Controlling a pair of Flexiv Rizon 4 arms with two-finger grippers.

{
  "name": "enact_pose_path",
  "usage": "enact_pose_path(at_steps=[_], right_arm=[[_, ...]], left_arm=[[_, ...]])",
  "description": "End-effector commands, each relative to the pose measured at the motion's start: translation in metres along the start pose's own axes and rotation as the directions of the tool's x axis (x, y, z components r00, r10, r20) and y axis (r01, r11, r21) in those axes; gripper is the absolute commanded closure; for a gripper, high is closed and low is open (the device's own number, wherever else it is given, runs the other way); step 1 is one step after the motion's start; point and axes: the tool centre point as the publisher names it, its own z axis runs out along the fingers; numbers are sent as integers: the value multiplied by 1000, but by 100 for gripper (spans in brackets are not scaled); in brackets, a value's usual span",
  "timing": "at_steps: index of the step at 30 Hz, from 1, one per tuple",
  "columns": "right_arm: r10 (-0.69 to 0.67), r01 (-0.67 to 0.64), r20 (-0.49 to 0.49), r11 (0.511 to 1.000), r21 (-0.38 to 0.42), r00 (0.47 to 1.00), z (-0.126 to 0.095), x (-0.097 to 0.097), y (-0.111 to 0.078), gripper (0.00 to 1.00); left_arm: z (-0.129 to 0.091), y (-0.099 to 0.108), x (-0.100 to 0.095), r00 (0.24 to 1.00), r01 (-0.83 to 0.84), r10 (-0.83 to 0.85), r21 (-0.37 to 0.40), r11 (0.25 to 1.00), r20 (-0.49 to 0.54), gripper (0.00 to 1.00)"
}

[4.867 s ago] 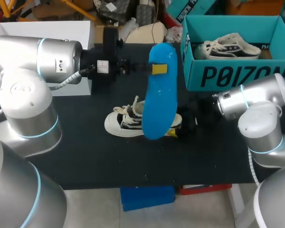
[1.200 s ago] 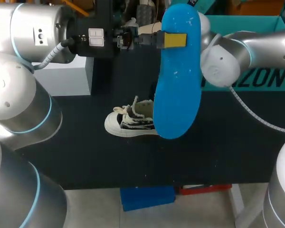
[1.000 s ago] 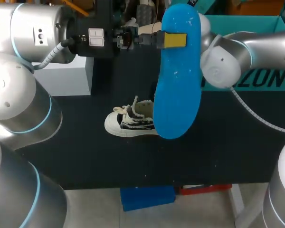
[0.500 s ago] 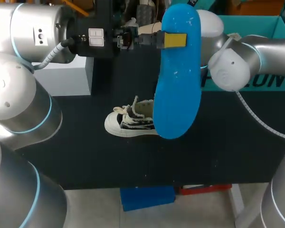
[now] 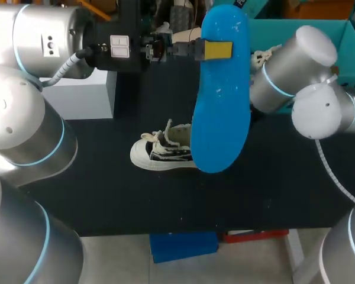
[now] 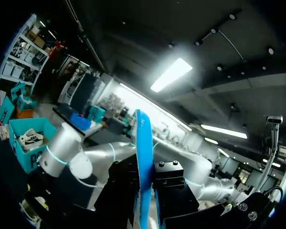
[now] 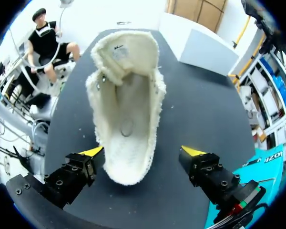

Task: Take the shoe out of the shoebox, open the shoe tongue, remove and reinsert the insole, then place the shoe into the shoebox

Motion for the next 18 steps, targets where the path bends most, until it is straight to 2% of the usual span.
enact_pose_path(at_steps=[1,9,18], right_arm=[[-37,53,43,862,-504,998,4,2,-8,0],[-28,22,-2,837,-546,1000,13,4,-12,0],[14,-28,-31,843,-537,999,20,14,-18,0]], left_arm=[[0,1,1,1000,2,-2,-1,1000,5,100],[0,1,1,1000,2,-2,-1,1000,5,100],[0,1,1,1000,2,-2,-1,1000,5,100]])
